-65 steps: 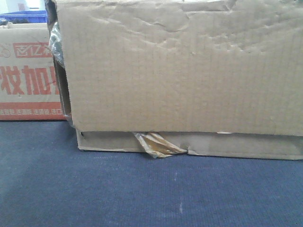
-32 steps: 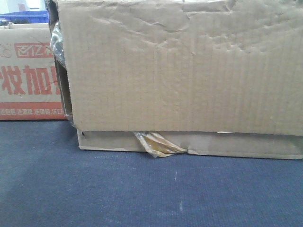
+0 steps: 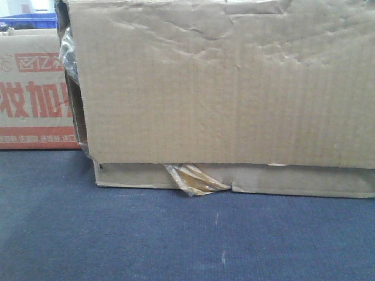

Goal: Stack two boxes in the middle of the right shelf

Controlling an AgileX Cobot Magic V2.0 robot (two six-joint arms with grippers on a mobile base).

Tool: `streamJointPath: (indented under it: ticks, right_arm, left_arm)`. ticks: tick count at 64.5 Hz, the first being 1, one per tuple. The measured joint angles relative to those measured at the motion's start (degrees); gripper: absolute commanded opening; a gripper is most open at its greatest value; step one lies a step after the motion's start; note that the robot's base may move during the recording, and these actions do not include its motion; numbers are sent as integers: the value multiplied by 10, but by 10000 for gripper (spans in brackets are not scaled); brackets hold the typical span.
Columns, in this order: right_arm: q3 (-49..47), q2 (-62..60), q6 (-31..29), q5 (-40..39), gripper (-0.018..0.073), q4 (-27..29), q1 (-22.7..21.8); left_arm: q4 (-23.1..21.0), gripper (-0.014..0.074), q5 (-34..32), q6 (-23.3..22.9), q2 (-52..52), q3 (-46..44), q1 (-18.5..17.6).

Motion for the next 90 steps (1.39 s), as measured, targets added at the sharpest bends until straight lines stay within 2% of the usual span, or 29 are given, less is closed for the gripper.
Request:
streamJointPath:
  ticks: [9,16,28,34,41,48,65,85,90]
  right_arm:
    - [0,1,0,0,558,0,9]
    - [0,5,0,0,558,0,11]
    - [0,6,0,0,558,0,14]
    - [0,6,0,0,558,0,14]
    - [0,6,0,0,558,0,14]
    - [0,6,0,0,558,0,14]
    - [0,6,0,0,558,0,15]
    - [0,6,0,8,558,0,15]
    - [0,6,0,9,558,0,15]
  left_arm:
    - [0,570,110,2,118,-123,0]
    - [0,570,189,31,222,-218,1]
    - [-3,570,264,81,345,-339,33]
    - [-30,570,288,114,401,-384,60]
    - [-55,570,293,144,459,-407,77]
    - [-57,570,287,155,508,-412,83]
    - [-60,570,229,157,598,-412,83]
    - [-60,570,209,157,646,-412,83]
    - [-60,547,208,157,648,-412,83]
